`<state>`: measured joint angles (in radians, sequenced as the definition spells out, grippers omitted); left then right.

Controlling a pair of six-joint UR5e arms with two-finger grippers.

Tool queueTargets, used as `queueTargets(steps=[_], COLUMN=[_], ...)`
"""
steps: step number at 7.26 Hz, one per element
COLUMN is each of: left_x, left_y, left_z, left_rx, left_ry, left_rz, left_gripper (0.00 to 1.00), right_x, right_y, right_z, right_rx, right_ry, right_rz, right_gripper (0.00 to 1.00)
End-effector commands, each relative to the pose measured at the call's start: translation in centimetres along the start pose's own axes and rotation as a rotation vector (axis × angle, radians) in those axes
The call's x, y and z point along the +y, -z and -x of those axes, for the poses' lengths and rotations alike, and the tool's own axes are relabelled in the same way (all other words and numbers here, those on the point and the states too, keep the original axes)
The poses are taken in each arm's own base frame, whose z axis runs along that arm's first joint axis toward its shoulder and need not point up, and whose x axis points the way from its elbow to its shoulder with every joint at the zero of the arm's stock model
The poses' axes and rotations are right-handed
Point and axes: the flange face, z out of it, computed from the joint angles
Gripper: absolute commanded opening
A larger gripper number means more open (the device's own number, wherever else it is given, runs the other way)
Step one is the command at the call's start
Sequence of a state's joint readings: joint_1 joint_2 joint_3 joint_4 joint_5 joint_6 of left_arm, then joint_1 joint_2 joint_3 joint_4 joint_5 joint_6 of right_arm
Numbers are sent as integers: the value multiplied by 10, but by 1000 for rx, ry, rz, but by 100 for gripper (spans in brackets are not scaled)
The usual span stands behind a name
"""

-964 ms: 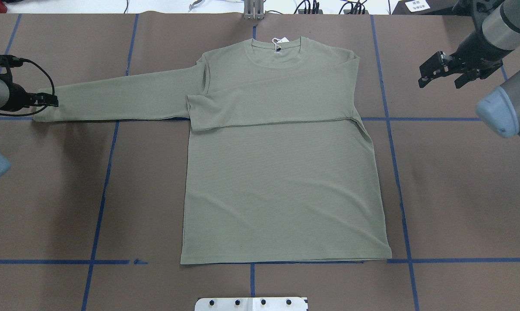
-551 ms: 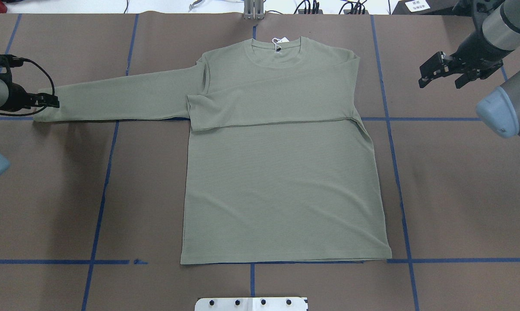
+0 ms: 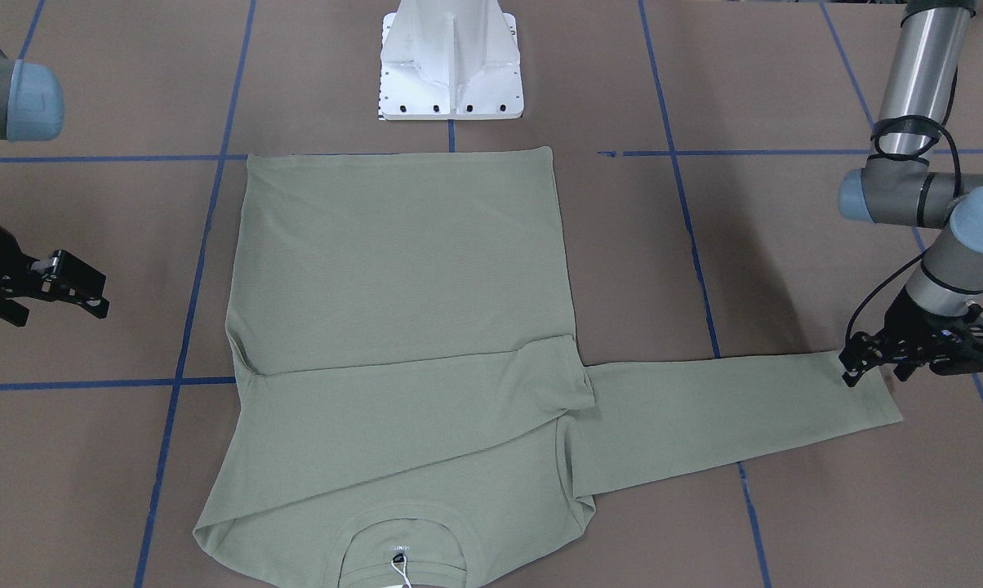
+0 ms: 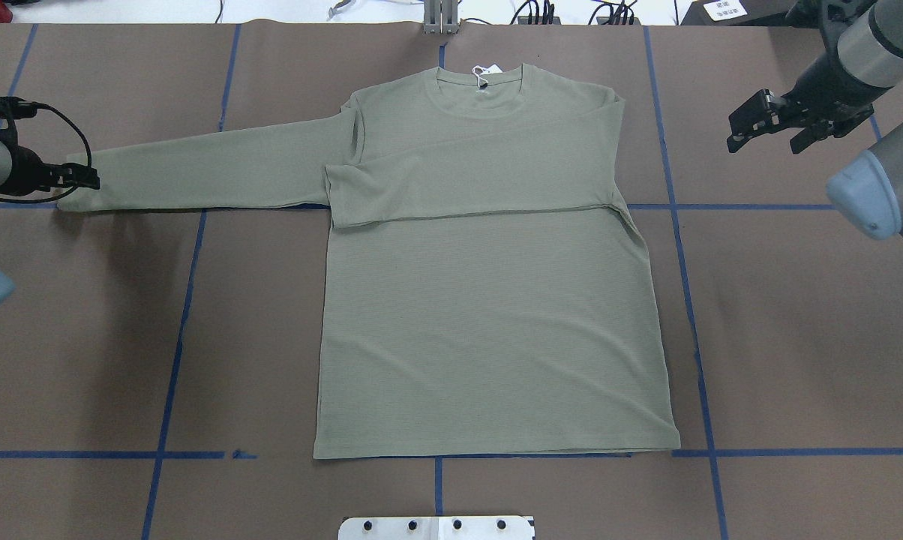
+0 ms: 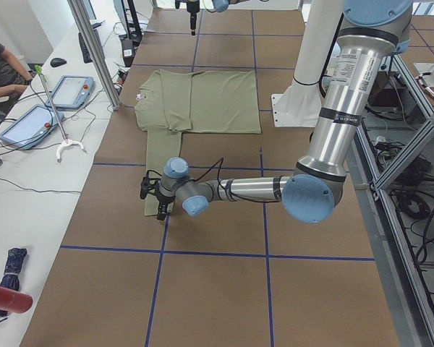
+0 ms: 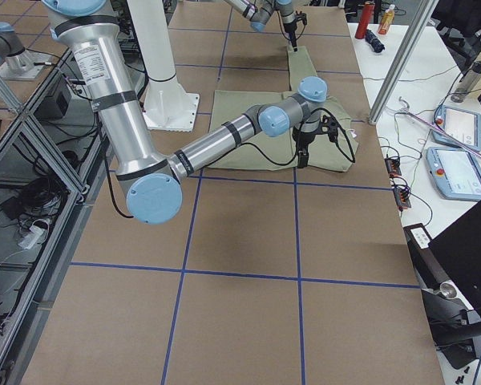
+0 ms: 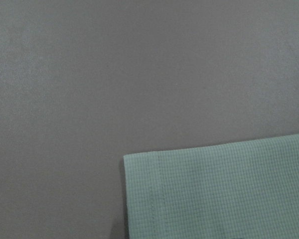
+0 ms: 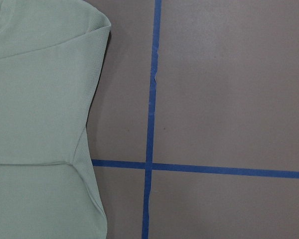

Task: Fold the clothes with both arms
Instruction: 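Close the left gripper on the sleeve cuff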

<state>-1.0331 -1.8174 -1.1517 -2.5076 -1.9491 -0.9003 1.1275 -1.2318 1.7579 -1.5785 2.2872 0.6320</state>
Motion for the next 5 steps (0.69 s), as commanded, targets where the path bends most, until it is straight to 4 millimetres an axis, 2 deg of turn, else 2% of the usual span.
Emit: queueTargets(steps=[1,4,5], left_x=[3,3,3], left_y=[-1,0,0], left_z=[5,8,8], left_rx=[-7,-8,-7], left_ry=[7,9,10], left_rz=[3,2,1], left_gripper=[90,89,80], right_x=[0,0,0], right_y=[0,0,0], right_z=[0,0,0], right_rx=[0,0,0], right_ry=[0,0,0], right_rz=[0,0,0], right_gripper=[100,100,100])
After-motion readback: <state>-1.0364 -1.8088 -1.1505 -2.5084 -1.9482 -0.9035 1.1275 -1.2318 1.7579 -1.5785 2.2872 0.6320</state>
